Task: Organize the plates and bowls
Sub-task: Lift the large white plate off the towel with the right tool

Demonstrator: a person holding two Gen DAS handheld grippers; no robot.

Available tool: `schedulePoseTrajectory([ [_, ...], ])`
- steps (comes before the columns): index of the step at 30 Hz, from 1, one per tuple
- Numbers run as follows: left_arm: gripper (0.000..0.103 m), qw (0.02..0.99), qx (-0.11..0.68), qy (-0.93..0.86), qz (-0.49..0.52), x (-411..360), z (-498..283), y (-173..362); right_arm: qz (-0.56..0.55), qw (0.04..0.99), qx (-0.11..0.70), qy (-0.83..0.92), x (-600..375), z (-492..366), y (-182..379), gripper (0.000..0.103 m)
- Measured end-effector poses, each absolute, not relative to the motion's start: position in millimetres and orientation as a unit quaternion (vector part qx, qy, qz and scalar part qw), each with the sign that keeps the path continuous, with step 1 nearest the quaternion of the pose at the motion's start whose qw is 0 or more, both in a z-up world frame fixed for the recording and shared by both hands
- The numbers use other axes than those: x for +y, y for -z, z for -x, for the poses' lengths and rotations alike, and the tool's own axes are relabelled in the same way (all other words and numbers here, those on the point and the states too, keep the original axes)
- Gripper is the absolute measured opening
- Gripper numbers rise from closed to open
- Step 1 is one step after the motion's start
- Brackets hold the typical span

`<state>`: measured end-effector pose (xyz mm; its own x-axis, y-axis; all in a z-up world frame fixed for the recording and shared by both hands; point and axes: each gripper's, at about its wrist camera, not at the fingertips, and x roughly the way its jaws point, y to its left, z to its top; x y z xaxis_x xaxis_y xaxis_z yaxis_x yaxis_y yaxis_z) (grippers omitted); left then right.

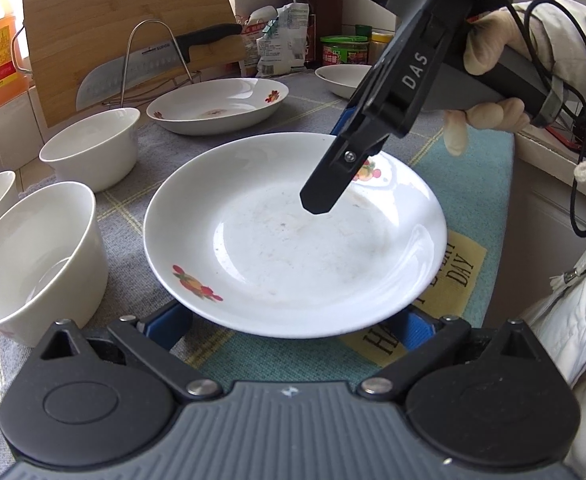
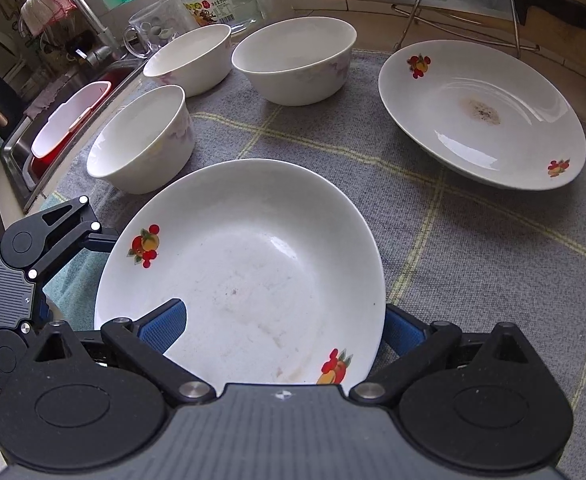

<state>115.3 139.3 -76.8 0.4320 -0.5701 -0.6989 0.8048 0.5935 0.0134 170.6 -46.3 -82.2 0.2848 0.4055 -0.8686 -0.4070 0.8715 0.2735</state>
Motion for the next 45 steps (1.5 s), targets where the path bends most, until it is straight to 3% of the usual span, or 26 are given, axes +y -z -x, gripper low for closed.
schedulePoseTrajectory([
  [30,0.101,0.821,0.312,0.435,-0.201,142,-114,75,-0.095,0.731,0.607,-0.296,-56,-212,85,0.103],
  [45,0.101,0.817,0.317,0.438,-0.201,141,-116,75,-0.068,0.724,0.617,-0.301,-49,-213,85,0.103],
])
